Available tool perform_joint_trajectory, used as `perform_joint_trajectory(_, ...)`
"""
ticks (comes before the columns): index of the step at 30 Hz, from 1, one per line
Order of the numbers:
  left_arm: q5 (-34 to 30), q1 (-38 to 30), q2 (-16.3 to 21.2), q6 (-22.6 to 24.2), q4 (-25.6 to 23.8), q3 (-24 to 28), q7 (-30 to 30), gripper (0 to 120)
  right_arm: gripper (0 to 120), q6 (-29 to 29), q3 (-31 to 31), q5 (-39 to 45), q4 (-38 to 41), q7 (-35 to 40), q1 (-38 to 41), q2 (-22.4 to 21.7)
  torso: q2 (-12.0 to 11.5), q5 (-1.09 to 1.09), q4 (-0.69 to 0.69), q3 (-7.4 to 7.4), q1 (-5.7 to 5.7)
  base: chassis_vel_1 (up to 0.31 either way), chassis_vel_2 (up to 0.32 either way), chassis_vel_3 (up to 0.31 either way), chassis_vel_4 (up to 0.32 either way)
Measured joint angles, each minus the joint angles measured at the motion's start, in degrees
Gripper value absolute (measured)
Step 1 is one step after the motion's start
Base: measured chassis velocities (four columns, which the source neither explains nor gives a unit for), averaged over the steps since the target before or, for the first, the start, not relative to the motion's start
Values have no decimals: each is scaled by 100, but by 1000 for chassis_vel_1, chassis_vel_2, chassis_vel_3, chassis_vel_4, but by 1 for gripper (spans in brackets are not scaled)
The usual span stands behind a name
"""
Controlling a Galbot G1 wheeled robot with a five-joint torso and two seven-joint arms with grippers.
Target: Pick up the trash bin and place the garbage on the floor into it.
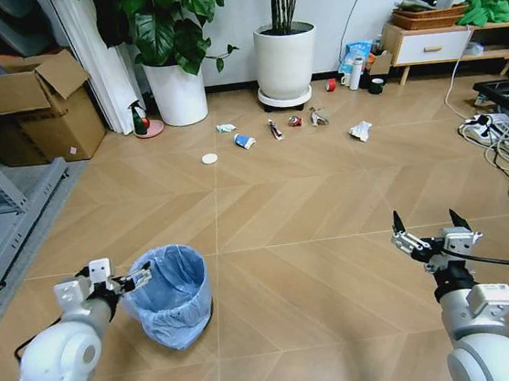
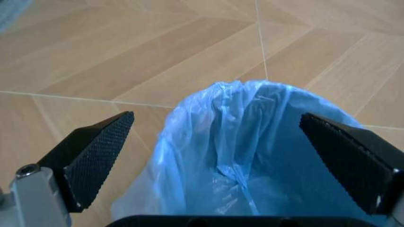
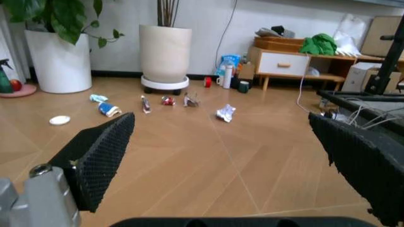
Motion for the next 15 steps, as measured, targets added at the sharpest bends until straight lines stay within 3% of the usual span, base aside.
perform_joint_trajectory(4,-23,-348,-5,31,444,186,29,100,100,0,-3,-16,-61,3,19,11,0,0,-1,0,0,0,0,0,0)
perform_joint_trajectory(6,-39,-618,2,146,897,389,97,100,100,10,-5,-21,-108,6,39,21,0,0,0,0,0,0,0,0,0)
perform_joint_trajectory(15,-61,-818,74,295,1386,531,127,100,100,49,1,-21,-150,13,60,32,0,1,0,-1,0,0,0,0,0)
